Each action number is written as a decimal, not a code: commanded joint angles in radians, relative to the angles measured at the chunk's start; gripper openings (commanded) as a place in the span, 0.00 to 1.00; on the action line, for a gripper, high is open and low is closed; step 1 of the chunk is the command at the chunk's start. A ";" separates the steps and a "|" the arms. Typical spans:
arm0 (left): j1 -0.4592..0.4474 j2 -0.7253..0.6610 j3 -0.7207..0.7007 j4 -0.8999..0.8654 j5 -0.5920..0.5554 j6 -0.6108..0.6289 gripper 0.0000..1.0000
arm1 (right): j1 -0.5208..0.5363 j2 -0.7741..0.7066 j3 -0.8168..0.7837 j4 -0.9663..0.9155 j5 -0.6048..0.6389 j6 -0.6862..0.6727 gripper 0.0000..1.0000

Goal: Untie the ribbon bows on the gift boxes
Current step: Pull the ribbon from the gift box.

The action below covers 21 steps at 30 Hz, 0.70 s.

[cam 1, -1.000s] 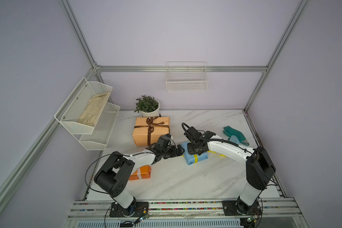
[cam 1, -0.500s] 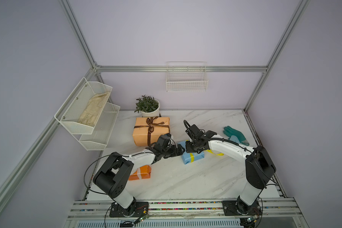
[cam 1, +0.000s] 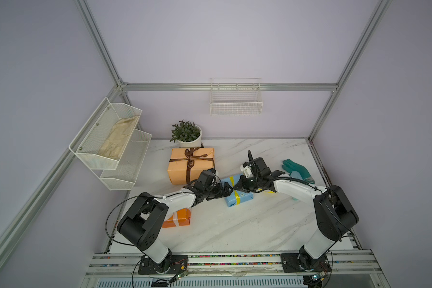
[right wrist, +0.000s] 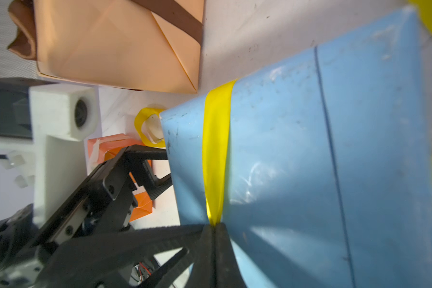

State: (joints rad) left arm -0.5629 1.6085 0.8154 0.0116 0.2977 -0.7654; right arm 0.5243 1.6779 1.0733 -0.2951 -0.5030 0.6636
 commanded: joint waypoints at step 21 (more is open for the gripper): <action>0.009 0.004 0.078 0.004 -0.016 0.032 1.00 | -0.065 -0.159 -0.069 0.234 -0.199 0.138 0.00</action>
State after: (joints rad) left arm -0.5621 1.6089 0.8288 0.0093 0.2813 -0.7628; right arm 0.4686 1.5688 0.9894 -0.1211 -0.6655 0.7773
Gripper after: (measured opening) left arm 0.997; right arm 0.034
